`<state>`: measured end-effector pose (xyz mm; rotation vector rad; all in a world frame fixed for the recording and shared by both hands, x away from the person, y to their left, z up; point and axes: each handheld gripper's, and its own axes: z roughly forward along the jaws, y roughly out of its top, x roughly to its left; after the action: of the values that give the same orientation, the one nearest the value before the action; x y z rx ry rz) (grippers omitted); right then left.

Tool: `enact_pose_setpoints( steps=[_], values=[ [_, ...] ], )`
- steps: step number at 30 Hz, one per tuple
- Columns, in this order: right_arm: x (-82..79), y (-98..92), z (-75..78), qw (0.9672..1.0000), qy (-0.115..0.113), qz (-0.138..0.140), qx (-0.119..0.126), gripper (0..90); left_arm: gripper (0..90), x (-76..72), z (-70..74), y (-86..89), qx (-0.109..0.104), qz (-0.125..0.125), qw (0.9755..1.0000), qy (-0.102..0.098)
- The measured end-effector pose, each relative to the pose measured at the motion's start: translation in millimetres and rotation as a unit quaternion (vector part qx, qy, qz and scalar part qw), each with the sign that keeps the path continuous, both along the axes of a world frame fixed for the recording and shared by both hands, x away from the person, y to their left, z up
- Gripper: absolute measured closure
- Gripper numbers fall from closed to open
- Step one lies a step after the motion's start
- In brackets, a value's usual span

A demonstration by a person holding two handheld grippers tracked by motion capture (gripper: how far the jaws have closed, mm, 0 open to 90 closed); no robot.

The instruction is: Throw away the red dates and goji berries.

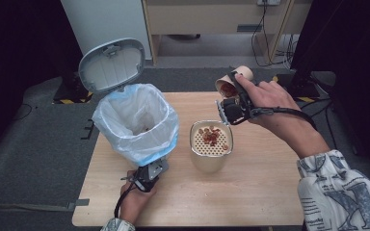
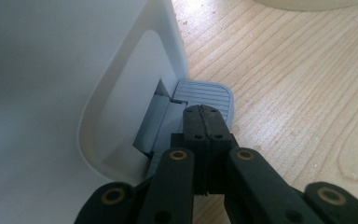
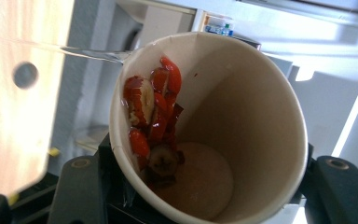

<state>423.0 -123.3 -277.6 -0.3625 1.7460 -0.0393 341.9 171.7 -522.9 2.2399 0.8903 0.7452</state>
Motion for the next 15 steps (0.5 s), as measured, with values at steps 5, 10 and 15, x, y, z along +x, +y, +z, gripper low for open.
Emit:
enact_pose_setpoints(
  steps=[5, 10, 15],
  values=[
    [-1.6, 6.0, -4.1, 0.9985, -0.022, 0.001, -0.050, 39.6, 89.4, 0.1, 0.0, 0.2, 0.000, 0.000, 1.0000, 0.000],
    [-2.1, 6.9, -8.6, 0.9973, -0.028, 0.005, -0.068, 40.3, 89.4, 0.1, 0.0, 0.2, -0.001, 0.000, 1.0000, 0.000],
    [-2.8, 5.9, -8.9, 0.9970, -0.031, 0.005, -0.071, 41.0, 89.4, 0.1, 0.1, 0.2, 0.000, 0.000, 1.0000, 0.001]
  ],
)
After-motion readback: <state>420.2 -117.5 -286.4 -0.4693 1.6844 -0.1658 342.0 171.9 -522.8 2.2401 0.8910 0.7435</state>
